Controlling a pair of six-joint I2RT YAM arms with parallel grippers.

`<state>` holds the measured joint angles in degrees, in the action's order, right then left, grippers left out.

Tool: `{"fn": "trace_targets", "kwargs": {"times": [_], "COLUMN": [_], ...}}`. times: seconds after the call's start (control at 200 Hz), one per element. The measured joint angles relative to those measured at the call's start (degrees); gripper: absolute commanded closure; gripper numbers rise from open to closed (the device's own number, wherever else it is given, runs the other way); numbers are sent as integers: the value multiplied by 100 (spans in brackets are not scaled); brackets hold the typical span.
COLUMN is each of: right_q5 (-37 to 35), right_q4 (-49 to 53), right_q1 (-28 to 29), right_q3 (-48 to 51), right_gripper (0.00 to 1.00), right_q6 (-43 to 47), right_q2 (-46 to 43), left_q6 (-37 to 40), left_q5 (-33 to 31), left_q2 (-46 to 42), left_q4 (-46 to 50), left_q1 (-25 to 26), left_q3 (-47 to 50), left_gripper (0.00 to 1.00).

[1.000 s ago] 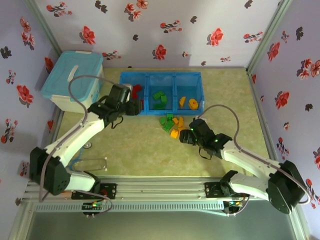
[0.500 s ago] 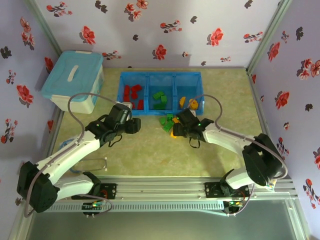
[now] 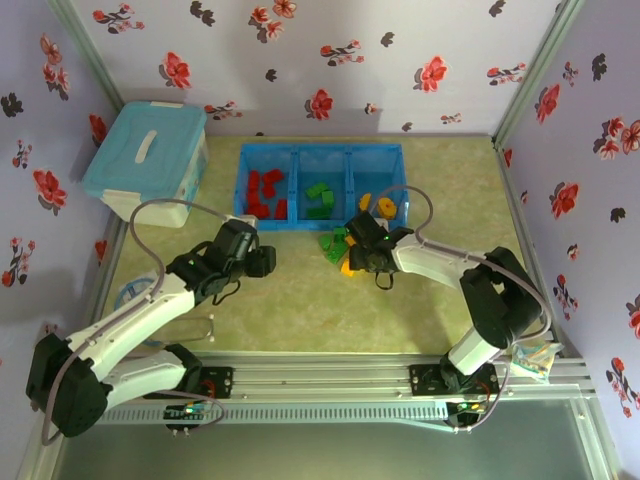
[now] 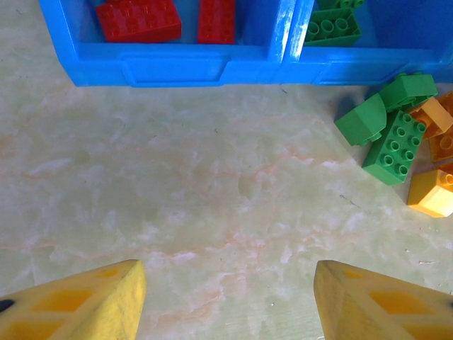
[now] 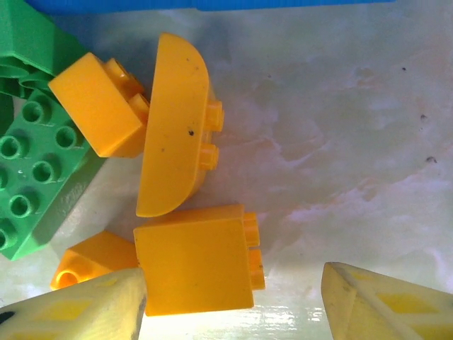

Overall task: Sort the legos into containers by color
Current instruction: Pick up the lego from the center of the table.

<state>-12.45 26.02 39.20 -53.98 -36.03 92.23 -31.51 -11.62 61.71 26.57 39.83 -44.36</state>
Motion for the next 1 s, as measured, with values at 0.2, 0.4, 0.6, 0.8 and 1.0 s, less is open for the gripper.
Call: {"fn": "trace_targets", "kwargs": {"times": [0.2, 0.4, 0.6, 0.8, 1.0], "right_q5": [70, 109, 133, 216, 262], "right_q4": [-107, -278, -321, -313, -293], "right_q1": [-9, -35, -76, -234, -247], "right_q3": [-63, -61, 55, 68, 50], "right_gripper": [34, 34, 34, 37, 37], "right_q6": [-4, -22, -15, 46, 205], "right_q2": [140, 210, 409, 529, 531], "left_q6": [-13, -13, -15, -17, -35], "left_q5": [-20, -39, -42, -42, -44], "left_q2": [-63, -74, -74, -74, -74], "left_q4": [0, -9, -46, -48, -57], "left_q1": [4, 4, 4, 4, 4], "left_q3": [70, 125, 142, 142, 146], "left_gripper": [37, 38, 38, 39, 39]}}
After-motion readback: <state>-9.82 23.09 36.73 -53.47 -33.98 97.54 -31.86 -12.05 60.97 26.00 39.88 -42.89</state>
